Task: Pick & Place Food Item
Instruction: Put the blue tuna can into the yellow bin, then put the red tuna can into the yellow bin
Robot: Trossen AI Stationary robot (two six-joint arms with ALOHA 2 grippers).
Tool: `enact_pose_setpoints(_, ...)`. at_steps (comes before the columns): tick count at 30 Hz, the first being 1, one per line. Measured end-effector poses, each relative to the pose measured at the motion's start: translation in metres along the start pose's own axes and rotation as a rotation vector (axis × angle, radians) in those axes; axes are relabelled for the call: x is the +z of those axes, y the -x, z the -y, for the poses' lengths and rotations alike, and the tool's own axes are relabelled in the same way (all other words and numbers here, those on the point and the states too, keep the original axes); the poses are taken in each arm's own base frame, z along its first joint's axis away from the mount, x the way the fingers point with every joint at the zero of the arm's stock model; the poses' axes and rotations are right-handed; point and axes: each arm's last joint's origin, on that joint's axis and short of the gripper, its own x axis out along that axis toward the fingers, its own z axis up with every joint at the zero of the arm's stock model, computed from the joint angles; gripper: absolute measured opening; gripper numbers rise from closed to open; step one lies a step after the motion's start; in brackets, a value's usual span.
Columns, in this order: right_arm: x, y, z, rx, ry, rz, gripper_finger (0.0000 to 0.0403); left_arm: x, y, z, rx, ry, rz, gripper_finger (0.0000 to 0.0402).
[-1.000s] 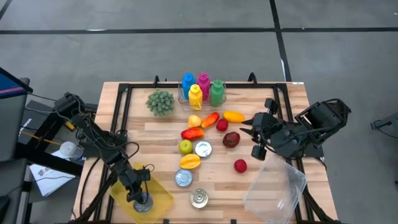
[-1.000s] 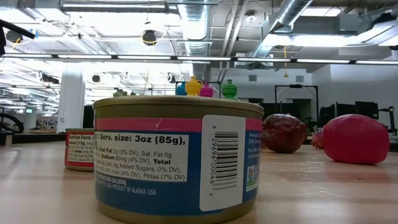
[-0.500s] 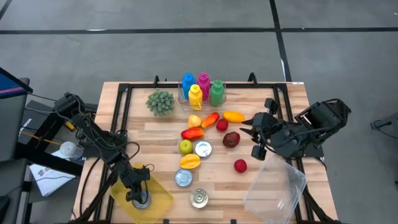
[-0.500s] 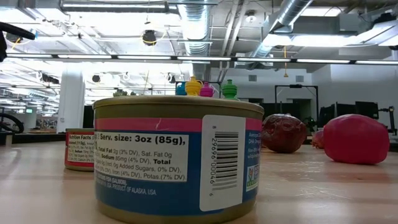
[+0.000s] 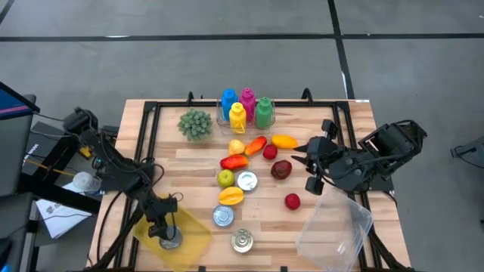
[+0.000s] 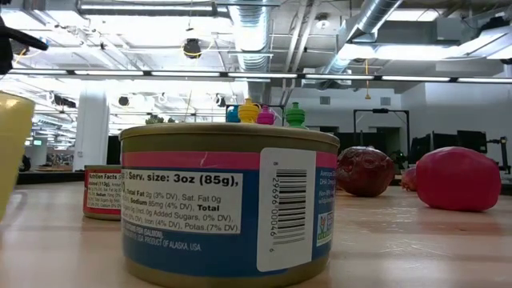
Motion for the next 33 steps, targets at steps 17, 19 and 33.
enact_pose_setpoints(17,0.000,0.000,0.000,0.002,0.000,-0.001,0.0086,-0.002,0.048,0.027,-0.181,-0.001,0.118,0.0226)
enact_pose_setpoints(19,0.000,0.000,0.000,0.001,0.002,-0.001,0.0086,0.002,0.060,0.040,-0.263,-0.018,0.210,0.0218)
enact_pose_setpoints(33,-0.005,0.017,0.008,0.033,0.029,0.018,0.0086,0.074,0.102,0.047,-0.096,-0.033,0.836,0.0117)
